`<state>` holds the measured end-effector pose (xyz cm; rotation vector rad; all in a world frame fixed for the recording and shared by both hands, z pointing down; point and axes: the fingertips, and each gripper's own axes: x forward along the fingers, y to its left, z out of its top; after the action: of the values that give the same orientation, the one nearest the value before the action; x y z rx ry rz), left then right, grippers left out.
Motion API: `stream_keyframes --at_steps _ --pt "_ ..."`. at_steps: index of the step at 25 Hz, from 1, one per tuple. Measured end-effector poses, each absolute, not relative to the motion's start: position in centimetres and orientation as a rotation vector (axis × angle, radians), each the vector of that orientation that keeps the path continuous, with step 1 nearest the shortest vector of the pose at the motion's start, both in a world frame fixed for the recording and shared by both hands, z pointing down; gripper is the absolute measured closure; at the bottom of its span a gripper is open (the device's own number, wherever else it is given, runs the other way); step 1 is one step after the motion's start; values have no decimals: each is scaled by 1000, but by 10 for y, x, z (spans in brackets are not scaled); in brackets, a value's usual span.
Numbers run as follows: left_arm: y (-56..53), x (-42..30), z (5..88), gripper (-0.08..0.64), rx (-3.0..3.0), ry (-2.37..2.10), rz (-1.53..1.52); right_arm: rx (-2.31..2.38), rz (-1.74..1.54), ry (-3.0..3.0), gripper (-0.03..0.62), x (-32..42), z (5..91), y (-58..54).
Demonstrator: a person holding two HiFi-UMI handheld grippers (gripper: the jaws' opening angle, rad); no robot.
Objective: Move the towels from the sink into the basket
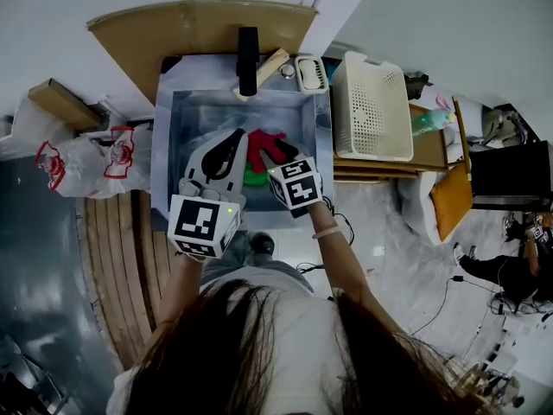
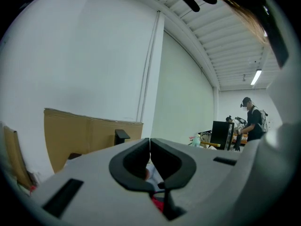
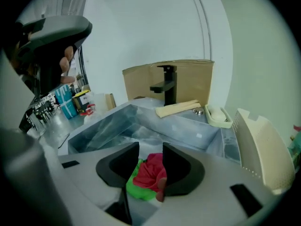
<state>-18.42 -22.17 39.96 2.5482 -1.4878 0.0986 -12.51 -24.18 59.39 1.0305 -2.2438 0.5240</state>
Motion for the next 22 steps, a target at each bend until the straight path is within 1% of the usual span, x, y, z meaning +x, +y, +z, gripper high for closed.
stream_keyframes --at_steps 22 --pt "-253 -194 441 551 2492 -1389 129 1045 759 -1987 373 -114 708 -276"
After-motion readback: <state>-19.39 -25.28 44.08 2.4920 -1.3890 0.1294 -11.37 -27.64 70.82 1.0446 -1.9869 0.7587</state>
